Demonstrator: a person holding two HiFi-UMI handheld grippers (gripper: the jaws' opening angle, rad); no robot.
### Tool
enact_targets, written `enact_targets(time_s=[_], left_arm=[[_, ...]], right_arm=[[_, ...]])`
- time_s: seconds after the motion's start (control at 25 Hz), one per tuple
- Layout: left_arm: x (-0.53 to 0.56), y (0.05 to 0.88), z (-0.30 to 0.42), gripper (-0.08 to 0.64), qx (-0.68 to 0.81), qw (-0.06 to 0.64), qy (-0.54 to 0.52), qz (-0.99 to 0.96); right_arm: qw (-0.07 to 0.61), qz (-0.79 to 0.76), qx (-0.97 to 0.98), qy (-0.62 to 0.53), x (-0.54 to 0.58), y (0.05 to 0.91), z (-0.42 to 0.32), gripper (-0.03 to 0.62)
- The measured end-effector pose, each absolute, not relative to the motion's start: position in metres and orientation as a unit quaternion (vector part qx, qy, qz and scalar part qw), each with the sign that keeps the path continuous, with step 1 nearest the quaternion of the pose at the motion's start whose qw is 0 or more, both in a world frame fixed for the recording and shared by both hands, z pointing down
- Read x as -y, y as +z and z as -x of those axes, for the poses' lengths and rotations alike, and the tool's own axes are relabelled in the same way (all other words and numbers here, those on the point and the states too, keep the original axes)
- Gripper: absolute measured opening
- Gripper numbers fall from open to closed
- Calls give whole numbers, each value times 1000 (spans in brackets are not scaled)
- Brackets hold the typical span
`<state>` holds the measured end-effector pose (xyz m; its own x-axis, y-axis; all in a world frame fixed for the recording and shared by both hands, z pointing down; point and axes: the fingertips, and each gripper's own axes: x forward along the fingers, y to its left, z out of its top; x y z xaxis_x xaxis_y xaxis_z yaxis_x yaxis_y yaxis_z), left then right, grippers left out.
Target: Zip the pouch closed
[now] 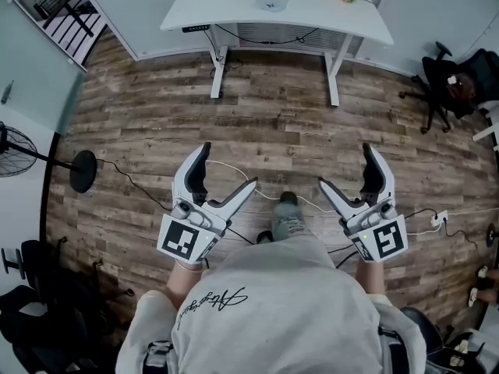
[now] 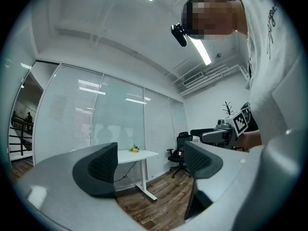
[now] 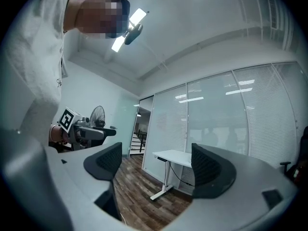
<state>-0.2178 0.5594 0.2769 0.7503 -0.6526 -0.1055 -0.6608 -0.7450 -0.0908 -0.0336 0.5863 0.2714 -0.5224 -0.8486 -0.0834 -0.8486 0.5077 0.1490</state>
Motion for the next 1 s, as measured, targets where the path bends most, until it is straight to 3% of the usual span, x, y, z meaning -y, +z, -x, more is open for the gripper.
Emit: enact_targets(time_s=[0.44, 1.0], left_arm=[[-508, 286, 209, 417, -374, 55, 40, 925], [-365, 266, 169, 416, -393, 69, 53, 915]], right_arm=[[11, -456, 886, -87, -530, 285, 36, 431], [-2, -426, 899, -97, -380, 266, 2, 425]])
